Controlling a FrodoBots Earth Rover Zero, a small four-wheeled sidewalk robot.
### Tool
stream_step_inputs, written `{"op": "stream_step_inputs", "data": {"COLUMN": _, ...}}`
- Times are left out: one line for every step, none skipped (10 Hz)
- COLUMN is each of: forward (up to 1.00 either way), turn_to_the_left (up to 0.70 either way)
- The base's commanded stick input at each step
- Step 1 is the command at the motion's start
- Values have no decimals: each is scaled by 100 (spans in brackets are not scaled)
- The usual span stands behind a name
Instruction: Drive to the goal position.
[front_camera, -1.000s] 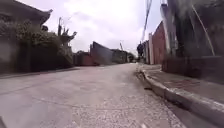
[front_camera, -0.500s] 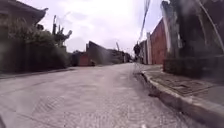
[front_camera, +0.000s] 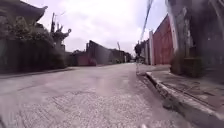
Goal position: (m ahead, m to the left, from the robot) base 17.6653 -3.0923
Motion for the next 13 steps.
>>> {"op": "stream_step_inputs", "data": {"forward": 100, "turn_to_the_left": 0}}
{"op": "stream_step_inputs", "data": {"forward": 100, "turn_to_the_left": 0}}
{"op": "stream_step_inputs", "data": {"forward": 100, "turn_to_the_left": 0}}
{"op": "stream_step_inputs", "data": {"forward": 100, "turn_to_the_left": 0}}
{"op": "stream_step_inputs", "data": {"forward": 100, "turn_to_the_left": 0}}
{"op": "stream_step_inputs", "data": {"forward": 100, "turn_to_the_left": 0}}
{"op": "stream_step_inputs", "data": {"forward": 100, "turn_to_the_left": 0}}
{"op": "stream_step_inputs", "data": {"forward": 100, "turn_to_the_left": -2}}
{"op": "stream_step_inputs", "data": {"forward": 100, "turn_to_the_left": -33}}
{"op": "stream_step_inputs", "data": {"forward": 100, "turn_to_the_left": -37}}
{"op": "stream_step_inputs", "data": {"forward": 100, "turn_to_the_left": -31}}
{"op": "stream_step_inputs", "data": {"forward": 100, "turn_to_the_left": 0}}
{"op": "stream_step_inputs", "data": {"forward": 100, "turn_to_the_left": 0}}
